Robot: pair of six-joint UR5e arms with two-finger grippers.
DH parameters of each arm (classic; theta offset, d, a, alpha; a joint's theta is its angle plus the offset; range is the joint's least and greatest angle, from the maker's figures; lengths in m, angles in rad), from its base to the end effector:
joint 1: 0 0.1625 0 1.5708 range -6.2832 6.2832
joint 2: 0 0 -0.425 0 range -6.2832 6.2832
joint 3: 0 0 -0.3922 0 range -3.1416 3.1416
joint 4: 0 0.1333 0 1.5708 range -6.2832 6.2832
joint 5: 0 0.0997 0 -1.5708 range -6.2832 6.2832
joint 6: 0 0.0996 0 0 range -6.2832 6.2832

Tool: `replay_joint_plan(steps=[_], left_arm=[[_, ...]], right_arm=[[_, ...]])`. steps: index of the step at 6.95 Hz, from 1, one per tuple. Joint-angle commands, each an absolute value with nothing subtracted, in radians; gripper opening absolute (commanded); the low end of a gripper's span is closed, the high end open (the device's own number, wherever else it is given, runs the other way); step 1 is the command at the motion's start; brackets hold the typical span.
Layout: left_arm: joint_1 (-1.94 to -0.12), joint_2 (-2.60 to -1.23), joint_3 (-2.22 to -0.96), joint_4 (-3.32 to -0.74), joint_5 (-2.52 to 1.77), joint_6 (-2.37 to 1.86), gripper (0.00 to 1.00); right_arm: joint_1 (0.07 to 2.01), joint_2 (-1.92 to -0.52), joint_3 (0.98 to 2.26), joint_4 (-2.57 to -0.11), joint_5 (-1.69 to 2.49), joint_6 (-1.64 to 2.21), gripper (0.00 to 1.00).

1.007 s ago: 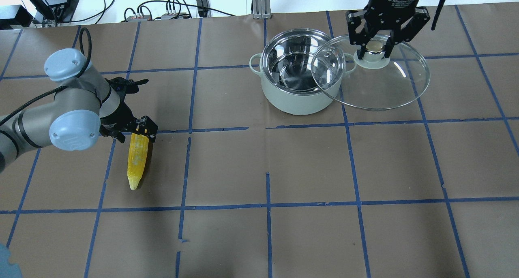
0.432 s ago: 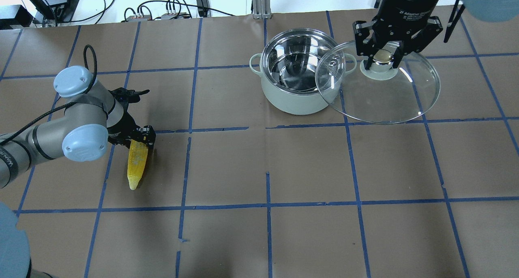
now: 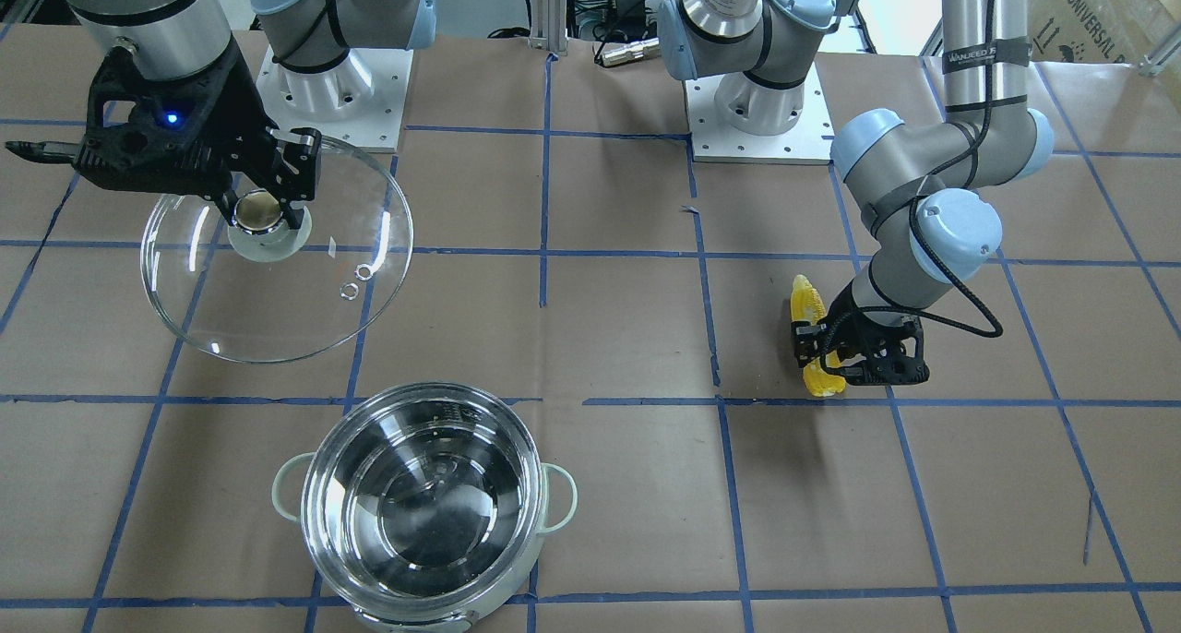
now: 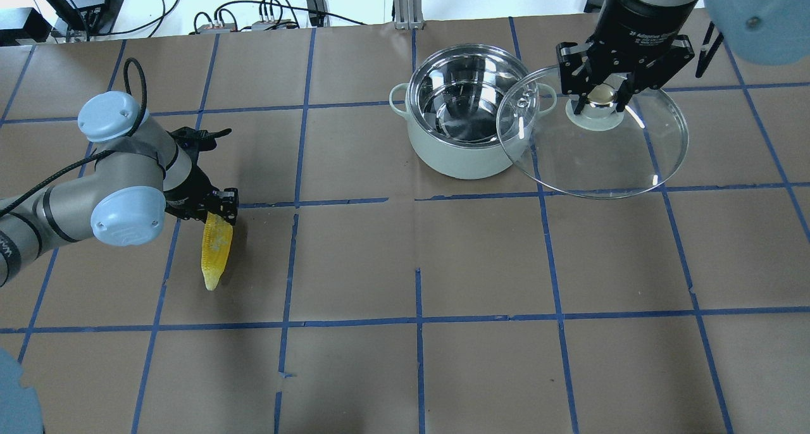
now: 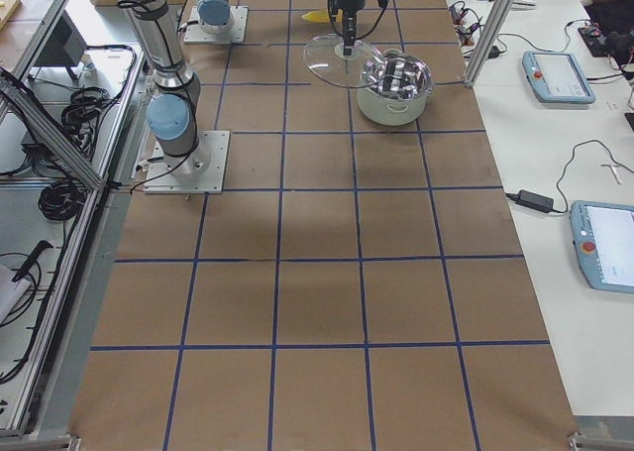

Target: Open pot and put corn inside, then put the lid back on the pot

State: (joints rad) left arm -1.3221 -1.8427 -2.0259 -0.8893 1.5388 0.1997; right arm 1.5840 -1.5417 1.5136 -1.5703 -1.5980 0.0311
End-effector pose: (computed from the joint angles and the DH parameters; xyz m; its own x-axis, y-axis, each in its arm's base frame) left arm -0.0087 -0.5204 0.2072 -0.9979 -0.0504 0.0403 -0.0489 0.9981 0.0383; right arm 0.1373 -0.5051 0.5016 -0.9995 0.0186 0.0263 0.0179 0.9994 -0.0284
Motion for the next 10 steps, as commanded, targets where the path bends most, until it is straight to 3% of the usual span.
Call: replay_joint_plan(steps=[1,3,8,10], left_arm=[[-1.431,-1.844,-1.892,-0.977,1.506,0.102,0.08],[-1.556,-1.905,-1.604,-1.203,1.508,-0.023,0.08],[-1.854,-2.277,-0.882,-1.490,1.509,-0.380,0.08],[-1.939,-2.444,-0.670,-1.497,1.526,-0.429,0.08]], right_arm=[[1.571,-1.566,1.551,-1.603,-1.600,0.029,0.34],[1.572,-1.571,1.546,-1.598,-1.606,0.032,0.34],[1.572,-1.572,1.546,-1.606,-1.595,0.032,0.33],[1.574,-1.572,1.548,-1.606,-1.594,0.032,0.31]])
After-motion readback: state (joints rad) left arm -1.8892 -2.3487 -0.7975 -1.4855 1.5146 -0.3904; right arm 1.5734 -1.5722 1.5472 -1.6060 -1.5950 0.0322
